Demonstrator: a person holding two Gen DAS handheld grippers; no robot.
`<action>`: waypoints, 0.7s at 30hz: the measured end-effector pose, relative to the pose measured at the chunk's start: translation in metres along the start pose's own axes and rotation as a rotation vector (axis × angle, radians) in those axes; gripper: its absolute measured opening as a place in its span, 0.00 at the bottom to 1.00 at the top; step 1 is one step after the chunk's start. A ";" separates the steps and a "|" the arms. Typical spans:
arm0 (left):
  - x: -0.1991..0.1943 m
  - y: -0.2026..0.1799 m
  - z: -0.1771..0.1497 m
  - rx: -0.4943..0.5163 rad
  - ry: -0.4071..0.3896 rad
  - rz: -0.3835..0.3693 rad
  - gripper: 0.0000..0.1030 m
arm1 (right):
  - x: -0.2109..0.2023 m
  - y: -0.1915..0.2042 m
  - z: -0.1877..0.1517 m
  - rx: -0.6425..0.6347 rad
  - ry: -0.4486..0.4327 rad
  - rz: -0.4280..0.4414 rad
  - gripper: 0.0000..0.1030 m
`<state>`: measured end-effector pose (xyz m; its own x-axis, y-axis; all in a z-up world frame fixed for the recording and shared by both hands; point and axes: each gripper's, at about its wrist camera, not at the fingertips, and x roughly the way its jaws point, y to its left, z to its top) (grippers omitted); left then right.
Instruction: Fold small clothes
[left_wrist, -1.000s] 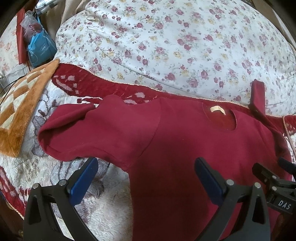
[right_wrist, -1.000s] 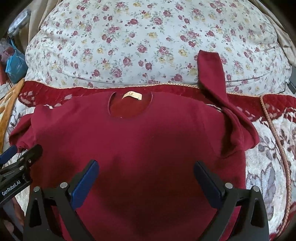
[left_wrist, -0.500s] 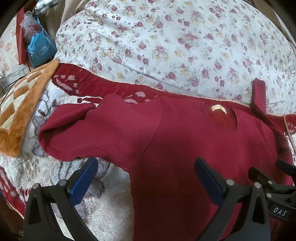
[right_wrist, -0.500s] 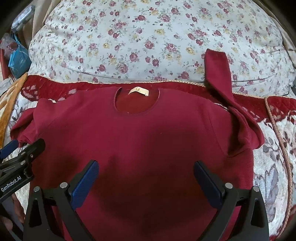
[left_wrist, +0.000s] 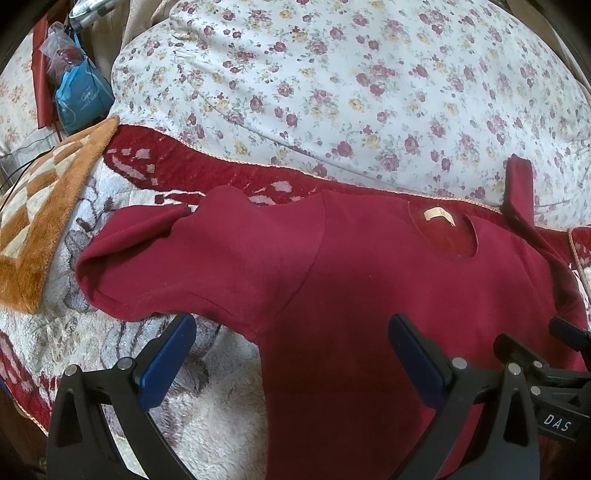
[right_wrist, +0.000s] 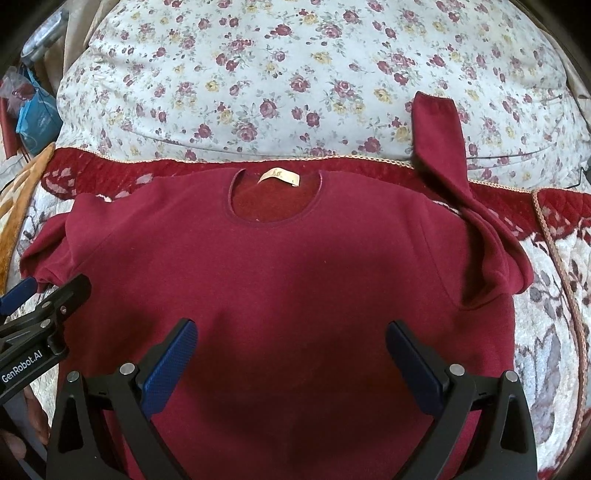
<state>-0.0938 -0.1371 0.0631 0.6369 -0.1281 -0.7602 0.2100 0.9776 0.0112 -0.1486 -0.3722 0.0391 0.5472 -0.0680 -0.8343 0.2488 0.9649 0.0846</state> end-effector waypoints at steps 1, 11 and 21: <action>0.000 0.001 0.000 -0.002 0.000 0.000 1.00 | 0.000 0.000 0.001 -0.001 -0.002 0.002 1.00; 0.001 0.006 0.002 -0.013 0.009 0.010 1.00 | 0.004 0.014 0.000 -0.045 0.010 0.017 1.00; 0.001 0.038 0.016 -0.074 0.034 0.009 1.00 | 0.007 0.019 -0.003 -0.055 0.026 0.036 1.00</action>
<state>-0.0732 -0.1028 0.0730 0.6129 -0.1148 -0.7817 0.1482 0.9885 -0.0289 -0.1426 -0.3540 0.0329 0.5343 -0.0268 -0.8449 0.1847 0.9791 0.0858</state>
